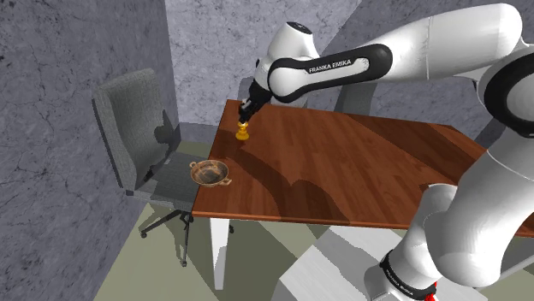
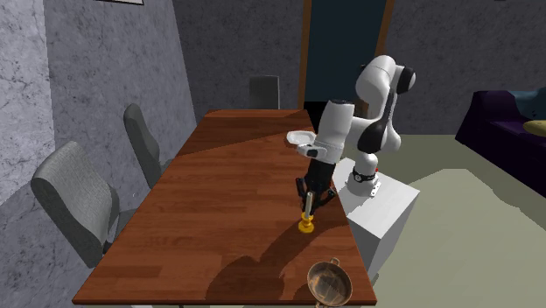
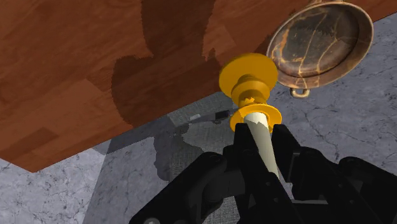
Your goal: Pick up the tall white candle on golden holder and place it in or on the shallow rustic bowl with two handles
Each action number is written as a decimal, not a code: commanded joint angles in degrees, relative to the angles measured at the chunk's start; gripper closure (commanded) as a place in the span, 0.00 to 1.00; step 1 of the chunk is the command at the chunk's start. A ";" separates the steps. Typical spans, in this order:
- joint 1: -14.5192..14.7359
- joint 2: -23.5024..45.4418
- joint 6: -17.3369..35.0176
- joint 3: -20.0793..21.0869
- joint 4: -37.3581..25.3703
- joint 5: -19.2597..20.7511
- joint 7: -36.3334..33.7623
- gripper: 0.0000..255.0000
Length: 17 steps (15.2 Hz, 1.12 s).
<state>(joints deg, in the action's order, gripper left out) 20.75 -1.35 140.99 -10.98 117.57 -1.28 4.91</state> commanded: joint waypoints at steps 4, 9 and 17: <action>2.69 5.66 -1.28 2.63 -6.87 2.26 -7.09 1.00; 4.26 9.44 -1.04 3.71 -10.30 3.46 -10.63 1.00; 4.18 11.52 4.65 3.72 -6.67 3.34 -10.74 1.00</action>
<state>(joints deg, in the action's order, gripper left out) 24.90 9.96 144.71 -7.26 110.20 2.02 -5.74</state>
